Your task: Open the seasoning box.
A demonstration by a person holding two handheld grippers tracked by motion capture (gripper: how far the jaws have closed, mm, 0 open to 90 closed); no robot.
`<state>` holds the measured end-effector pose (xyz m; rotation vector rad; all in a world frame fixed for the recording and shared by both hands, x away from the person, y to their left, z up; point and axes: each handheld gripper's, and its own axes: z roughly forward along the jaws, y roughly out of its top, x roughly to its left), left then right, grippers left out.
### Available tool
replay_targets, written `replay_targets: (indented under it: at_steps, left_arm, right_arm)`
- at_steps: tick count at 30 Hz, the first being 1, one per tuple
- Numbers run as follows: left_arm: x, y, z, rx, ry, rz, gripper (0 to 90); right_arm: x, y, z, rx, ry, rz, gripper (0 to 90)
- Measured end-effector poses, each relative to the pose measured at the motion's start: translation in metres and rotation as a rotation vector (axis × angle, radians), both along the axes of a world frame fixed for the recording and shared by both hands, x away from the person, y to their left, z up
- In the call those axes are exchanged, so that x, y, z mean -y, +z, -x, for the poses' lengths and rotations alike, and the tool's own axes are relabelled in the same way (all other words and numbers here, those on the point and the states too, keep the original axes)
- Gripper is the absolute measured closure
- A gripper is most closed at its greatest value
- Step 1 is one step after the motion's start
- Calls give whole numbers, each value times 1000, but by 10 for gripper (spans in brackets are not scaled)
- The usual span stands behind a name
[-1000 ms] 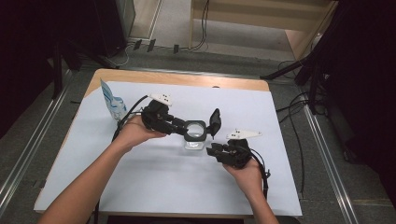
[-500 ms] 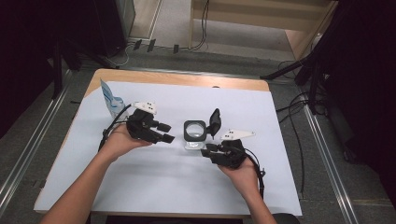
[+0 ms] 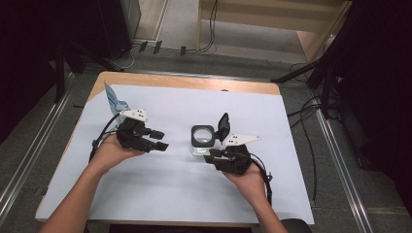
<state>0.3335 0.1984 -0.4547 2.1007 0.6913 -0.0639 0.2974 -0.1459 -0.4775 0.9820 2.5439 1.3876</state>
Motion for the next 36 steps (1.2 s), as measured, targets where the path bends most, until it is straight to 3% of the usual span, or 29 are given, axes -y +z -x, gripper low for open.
replay_targets:
  at_steps: [10,20,27,36]
  left_arm:
    - [-40,-1,4,2,88,19,451]
    - [-76,1,4,2,137,19,462]
    - [-95,1,1,11,186,11,467]
    - [-110,5,-4,4,195,16,484]
  right_arm:
    - [-7,-2,-3,-7,26,1,665]
    - [-8,-3,-5,-12,26,6,665]
    - [-6,-4,-5,-18,19,14,665]
    - [-6,-5,-6,-23,12,12,665]
